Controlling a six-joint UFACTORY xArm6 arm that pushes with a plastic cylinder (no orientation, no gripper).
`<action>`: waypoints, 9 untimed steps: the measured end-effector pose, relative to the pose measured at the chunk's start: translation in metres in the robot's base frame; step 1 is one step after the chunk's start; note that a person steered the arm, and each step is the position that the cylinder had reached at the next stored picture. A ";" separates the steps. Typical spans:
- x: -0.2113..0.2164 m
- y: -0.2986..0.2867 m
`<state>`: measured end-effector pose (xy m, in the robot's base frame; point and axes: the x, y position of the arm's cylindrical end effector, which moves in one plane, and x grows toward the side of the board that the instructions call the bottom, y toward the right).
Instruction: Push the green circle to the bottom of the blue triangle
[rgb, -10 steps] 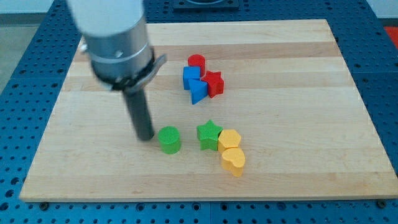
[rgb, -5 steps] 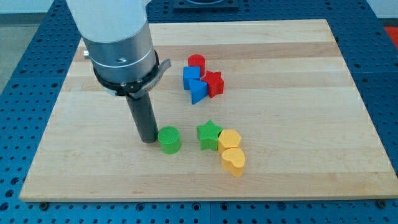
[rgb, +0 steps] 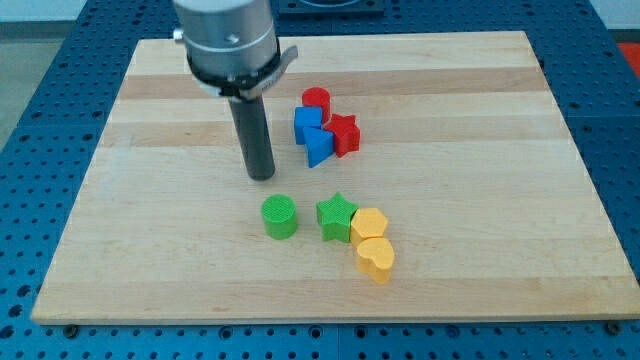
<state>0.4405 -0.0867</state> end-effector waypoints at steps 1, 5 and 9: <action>0.032 -0.007; 0.158 -0.008; 0.051 0.021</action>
